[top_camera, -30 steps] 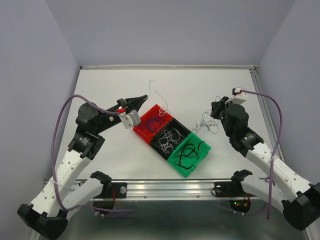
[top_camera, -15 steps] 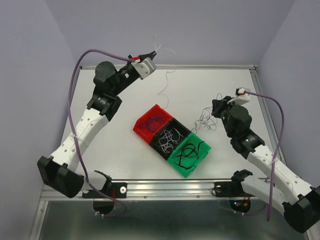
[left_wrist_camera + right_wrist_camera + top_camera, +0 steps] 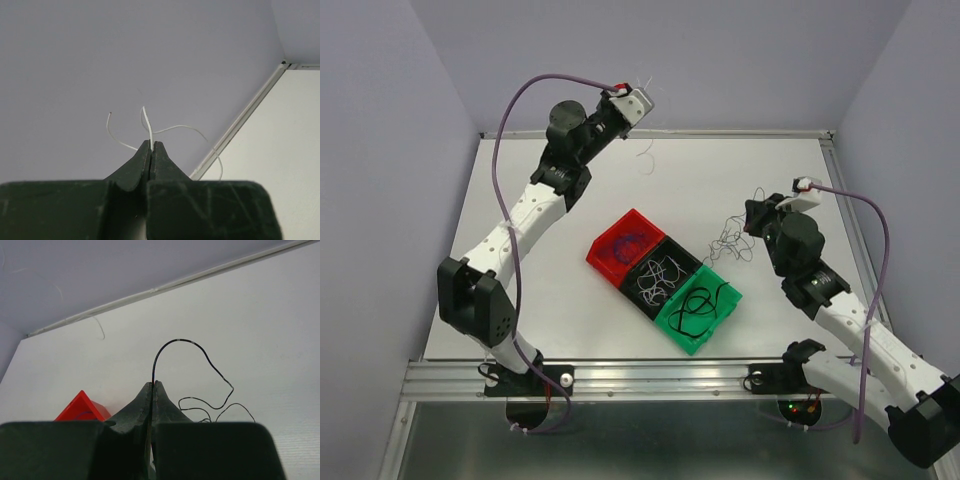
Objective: Untangle the cables
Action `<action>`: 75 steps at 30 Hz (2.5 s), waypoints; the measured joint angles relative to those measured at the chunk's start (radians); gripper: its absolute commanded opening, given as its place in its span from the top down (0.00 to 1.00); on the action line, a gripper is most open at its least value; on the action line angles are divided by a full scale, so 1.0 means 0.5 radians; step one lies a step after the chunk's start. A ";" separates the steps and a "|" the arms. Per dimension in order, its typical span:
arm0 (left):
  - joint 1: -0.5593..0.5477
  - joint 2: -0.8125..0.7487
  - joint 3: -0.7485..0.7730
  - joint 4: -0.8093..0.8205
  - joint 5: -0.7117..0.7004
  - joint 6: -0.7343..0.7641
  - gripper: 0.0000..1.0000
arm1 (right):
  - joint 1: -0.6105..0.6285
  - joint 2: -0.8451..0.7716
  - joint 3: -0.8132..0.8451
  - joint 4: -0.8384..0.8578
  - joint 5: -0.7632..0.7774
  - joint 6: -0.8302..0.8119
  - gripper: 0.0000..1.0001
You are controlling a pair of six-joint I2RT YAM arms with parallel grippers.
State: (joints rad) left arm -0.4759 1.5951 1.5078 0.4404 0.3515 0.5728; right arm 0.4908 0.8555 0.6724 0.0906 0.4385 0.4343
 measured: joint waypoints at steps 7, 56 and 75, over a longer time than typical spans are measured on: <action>-0.001 -0.216 0.000 0.014 0.052 -0.003 1.00 | 0.000 -0.020 0.000 0.000 0.006 0.000 0.99; -0.137 -1.676 -1.306 -0.202 0.506 -0.110 1.00 | 0.000 -0.050 -0.001 0.001 0.050 -0.008 0.99; -0.145 -1.511 -1.306 -0.238 0.703 -0.232 1.00 | 0.000 -0.050 -0.001 0.001 0.047 -0.008 0.99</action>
State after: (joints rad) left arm -0.5484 0.8394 0.8547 0.3214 0.7029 0.4568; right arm 0.4908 0.8307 0.6720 0.0910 0.4622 0.4305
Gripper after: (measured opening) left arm 0.040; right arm 0.020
